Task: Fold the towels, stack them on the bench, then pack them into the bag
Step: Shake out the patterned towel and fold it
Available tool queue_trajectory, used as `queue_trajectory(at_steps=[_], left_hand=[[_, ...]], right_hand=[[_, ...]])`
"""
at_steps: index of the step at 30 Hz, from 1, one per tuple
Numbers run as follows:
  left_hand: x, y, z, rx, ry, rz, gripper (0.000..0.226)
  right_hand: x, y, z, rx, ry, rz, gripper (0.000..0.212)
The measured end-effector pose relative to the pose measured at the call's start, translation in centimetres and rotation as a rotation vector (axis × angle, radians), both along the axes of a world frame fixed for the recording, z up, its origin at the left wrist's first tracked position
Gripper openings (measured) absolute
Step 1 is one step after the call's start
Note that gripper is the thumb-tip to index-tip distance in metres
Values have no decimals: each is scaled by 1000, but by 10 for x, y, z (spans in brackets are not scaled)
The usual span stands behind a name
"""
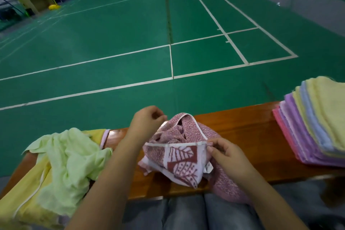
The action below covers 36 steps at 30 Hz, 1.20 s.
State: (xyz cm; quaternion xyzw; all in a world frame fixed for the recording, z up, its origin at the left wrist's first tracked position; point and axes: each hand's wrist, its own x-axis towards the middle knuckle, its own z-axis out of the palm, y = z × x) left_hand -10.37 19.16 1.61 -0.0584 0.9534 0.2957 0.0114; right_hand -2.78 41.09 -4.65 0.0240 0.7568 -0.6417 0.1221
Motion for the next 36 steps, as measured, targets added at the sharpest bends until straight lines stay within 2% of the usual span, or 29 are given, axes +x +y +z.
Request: queue_trajectory(at_steps=[4,8,12,15,22,25,30,33,36], left_hand=[[-42,1,-47,-222,-235,-121,19],[-48,-9,-74,-274,-380,-172,31],[-42,-18,-80,-357,-367,-232,23],[-34,-27,-75,-230,-377,-135,19],[-11,-68,-19,193,-115,155,15],[-3,-83,13,258,24,189,14],[12,-89,81,482,228,232,24],[24,-95,123,450,315,221,29],[34,-99,159,319,367,233,28]], right_hand=[[-8,0,-9,15,-12,7,18],[-14,5,-19,54,-34,-57,20],[-18,10,-27,55,-95,-122,17],[-19,12,-24,74,-96,-127,12],[-16,30,3,184,47,-155,16],[-24,39,28,267,156,-174,20],[-38,47,93,356,355,-250,26],[-39,51,146,383,523,-265,21],[-43,52,190,385,681,-266,22]])
